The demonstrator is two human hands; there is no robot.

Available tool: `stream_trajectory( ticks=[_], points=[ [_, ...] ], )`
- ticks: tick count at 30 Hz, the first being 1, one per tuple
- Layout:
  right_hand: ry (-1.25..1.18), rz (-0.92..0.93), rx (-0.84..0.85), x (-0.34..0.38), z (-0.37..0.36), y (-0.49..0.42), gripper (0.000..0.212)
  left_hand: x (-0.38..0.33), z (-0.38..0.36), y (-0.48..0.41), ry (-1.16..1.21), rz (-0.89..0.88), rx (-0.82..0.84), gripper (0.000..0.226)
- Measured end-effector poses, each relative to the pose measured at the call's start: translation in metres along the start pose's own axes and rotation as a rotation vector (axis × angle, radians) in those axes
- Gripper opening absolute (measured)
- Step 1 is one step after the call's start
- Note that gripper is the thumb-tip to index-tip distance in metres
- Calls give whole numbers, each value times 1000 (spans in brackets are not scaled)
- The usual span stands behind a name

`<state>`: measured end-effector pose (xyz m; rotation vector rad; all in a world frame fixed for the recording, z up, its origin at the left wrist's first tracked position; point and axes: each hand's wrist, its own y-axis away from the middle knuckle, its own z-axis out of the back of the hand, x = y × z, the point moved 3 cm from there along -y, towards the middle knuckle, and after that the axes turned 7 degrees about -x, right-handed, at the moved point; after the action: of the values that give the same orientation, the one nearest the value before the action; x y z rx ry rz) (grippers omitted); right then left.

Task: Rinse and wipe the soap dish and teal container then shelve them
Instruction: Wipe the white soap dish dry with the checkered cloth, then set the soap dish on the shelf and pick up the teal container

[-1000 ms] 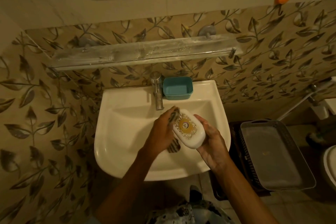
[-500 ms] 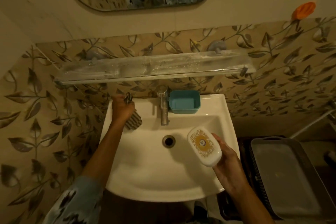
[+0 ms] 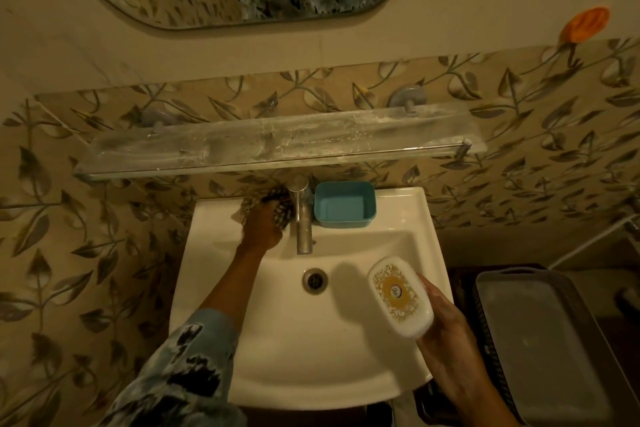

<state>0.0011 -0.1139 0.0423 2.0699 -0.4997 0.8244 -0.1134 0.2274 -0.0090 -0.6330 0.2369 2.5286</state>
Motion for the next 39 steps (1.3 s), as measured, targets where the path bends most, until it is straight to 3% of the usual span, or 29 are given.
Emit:
stream_trajectory(
  ticks=[8,11,14,17,21,28,34,36,39],
  points=[
    [294,128,120,-1,-56,-6,43,-25,36,73,427,136,-265,23],
    [529,295,167,2,-83,-8,36,-33,42,103,608,221,-211,18],
    [684,446,308,13,-110,-8,39,-49,56,120,839,216,-25,18],
    [846,507,485,24,-137,-1,46,-59,81,132,1007,109,94,44],
    [1045,649,606,41,-165,11,49,-53,118,139,988,27,35,72],
    [1154,839,663,62,-200,31,48,-46,165,144,991,-59,-99,57],
    [1090,979,724,84,-227,45,43,-57,202,139,1023,-237,-189,76],
    [1113,1058,742,91,-236,47,43,-59,212,132,1029,-296,-190,69],
    [1093,1177,685,107,-249,46,44,-60,227,119,978,-366,-222,40]
  ],
)
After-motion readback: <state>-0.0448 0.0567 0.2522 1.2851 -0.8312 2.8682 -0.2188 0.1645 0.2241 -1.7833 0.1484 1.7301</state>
